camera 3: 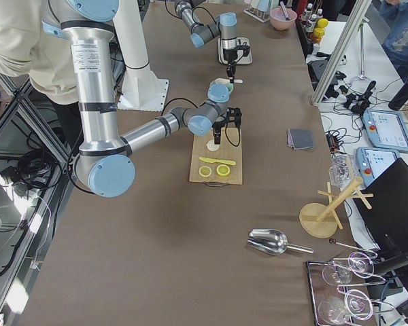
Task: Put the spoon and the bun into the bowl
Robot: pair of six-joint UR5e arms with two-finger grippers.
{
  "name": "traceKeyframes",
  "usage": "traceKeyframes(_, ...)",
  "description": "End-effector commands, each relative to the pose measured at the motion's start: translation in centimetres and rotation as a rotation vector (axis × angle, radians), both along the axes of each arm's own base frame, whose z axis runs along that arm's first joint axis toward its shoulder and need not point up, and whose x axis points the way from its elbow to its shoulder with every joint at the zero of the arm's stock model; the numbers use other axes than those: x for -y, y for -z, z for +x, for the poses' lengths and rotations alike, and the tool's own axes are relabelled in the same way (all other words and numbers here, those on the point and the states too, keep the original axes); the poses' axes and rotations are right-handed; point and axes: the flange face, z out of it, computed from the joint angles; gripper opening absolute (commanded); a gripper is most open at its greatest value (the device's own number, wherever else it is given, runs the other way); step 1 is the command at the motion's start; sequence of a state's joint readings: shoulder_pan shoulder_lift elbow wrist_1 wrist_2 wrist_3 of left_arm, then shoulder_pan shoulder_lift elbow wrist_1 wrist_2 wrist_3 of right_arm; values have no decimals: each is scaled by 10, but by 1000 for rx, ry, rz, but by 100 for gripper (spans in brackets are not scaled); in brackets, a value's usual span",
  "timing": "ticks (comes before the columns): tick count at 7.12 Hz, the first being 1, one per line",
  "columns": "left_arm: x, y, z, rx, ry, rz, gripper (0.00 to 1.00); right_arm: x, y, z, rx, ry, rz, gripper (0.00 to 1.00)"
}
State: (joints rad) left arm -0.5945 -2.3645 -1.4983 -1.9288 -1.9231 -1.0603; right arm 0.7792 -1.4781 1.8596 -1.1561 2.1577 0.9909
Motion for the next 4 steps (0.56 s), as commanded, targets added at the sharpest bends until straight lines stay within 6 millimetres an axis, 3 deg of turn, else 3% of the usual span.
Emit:
traceKeyframes(1,3,1,5,6,6,-9,88,-1,-10,-8,-35,-13,9,94)
traceKeyframes(2,4,2,2,-5,27,-41,97,-3,-14,-10,-47,-15,14,84)
traceKeyframes(4,17,6,-17,-14,57,-43,97,-8,-23,-19,-73,-13,18,67)
